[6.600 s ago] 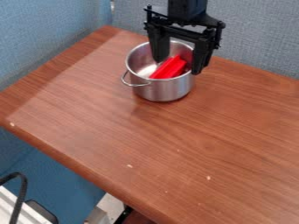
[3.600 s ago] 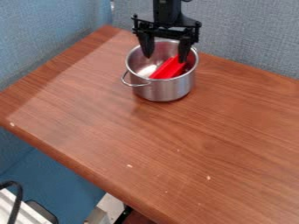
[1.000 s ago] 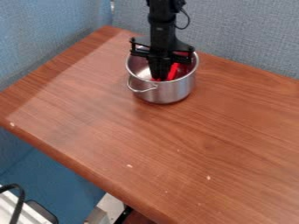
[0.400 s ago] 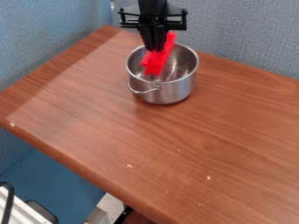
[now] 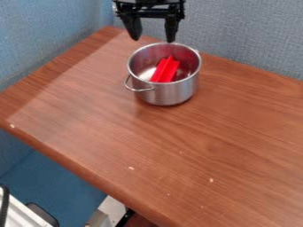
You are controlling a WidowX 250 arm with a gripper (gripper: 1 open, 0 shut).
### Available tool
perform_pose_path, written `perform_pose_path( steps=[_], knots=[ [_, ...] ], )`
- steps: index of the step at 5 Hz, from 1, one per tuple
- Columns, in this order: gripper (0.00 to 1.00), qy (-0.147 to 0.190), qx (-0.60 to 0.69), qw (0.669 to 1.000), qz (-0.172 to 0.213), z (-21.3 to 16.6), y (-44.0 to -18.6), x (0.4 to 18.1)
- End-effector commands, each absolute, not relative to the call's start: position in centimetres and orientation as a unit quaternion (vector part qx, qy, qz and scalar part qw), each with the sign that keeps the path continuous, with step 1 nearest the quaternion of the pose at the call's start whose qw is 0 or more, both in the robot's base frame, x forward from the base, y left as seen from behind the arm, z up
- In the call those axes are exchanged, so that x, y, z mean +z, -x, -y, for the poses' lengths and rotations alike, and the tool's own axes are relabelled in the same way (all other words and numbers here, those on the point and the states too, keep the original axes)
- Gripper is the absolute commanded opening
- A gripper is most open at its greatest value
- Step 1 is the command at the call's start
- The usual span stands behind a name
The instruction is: Move the red object from the metal pot to the table
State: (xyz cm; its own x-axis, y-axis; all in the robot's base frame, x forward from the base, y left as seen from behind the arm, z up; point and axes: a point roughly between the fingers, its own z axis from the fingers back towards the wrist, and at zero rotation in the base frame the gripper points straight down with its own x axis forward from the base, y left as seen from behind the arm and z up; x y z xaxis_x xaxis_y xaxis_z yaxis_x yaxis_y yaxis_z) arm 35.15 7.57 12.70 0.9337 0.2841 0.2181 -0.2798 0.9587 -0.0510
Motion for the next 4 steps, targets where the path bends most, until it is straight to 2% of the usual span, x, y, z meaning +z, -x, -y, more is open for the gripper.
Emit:
perform_pose_path(
  steps=[1,4],
  knots=[
    [1.00,-0.013,0.118,0.984,0.132,-6.9,-35.3,13.4],
    [1.00,-0.037,0.105,0.988,0.107,-6.0,-36.3,9.8]
  ],
)
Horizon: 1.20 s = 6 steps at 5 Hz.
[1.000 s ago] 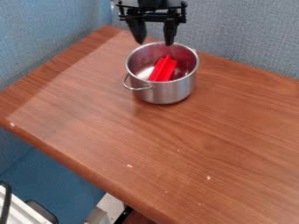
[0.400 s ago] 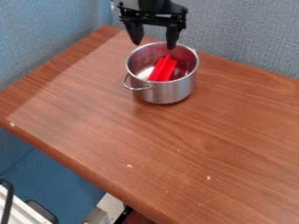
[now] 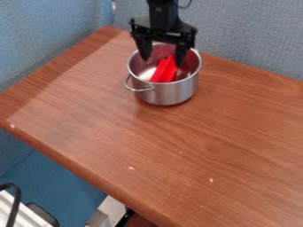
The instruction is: Move the red object from the metal pot to the table
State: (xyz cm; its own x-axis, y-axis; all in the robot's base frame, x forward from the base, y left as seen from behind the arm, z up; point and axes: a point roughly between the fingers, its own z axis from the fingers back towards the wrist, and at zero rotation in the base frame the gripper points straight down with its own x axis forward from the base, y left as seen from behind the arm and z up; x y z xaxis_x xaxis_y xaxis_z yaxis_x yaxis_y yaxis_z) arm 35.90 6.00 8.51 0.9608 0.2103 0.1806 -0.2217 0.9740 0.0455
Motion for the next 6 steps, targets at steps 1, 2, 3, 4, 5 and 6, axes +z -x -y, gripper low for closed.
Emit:
perform_pose_path(
  steps=[1,2,3,4,5,6],
  knots=[
    [1.00,-0.045,0.105,0.988,0.105,-5.9,-36.6,8.8],
    [1.00,-0.052,0.105,0.988,0.103,-5.9,-36.8,8.0],
    [1.00,-0.059,0.105,0.987,0.103,-5.9,-36.9,7.4],
    [1.00,-0.063,0.106,0.987,0.103,-5.9,-37.1,6.9],
    [0.00,-0.064,0.107,0.987,0.102,-6.0,-37.1,6.6],
    [0.00,-0.065,0.108,0.987,0.102,-6.0,-37.1,6.4]
  ],
)
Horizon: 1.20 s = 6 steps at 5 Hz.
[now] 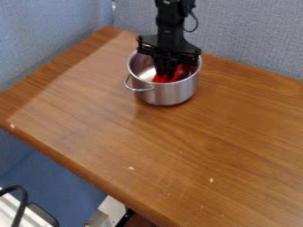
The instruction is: Move the red object from the metal pot to the table
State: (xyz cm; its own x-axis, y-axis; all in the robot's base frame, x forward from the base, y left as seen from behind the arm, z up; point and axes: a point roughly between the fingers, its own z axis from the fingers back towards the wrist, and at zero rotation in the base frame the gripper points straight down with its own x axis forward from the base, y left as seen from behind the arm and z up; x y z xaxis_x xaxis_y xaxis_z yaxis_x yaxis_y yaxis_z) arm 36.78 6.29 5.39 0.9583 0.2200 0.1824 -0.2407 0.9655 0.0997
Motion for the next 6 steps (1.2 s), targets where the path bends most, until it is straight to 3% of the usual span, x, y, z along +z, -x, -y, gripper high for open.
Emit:
perform_pose_path(
  steps=[1,6],
  knots=[
    [0.00,-0.057,0.109,0.986,0.109,-6.0,-37.1,7.3],
    [0.00,-0.019,0.113,0.982,0.151,-6.7,-36.5,11.9]
  ],
)
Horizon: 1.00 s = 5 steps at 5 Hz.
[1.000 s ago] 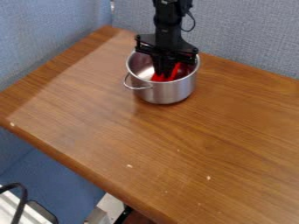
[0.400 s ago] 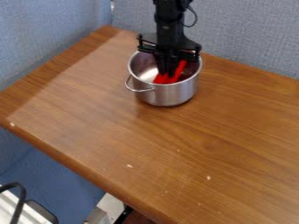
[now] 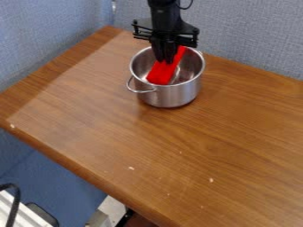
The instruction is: Move the red object from the metal pot to the table
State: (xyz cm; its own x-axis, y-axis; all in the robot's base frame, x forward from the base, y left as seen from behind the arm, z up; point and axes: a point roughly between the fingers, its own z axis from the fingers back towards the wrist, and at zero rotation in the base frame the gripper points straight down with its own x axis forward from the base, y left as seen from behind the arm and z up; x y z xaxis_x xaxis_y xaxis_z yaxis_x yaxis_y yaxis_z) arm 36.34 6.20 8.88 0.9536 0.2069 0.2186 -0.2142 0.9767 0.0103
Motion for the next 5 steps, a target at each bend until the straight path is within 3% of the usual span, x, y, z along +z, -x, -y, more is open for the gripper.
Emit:
perform_pose_path(
  steps=[1,2,5],
  knots=[
    [1.00,-0.017,0.116,0.981,0.153,-6.8,-36.3,12.1],
    [1.00,-0.022,0.116,0.981,0.152,-6.9,-36.2,12.1],
    [1.00,-0.044,0.100,0.984,0.140,-5.9,-36.4,9.5]
  ],
)
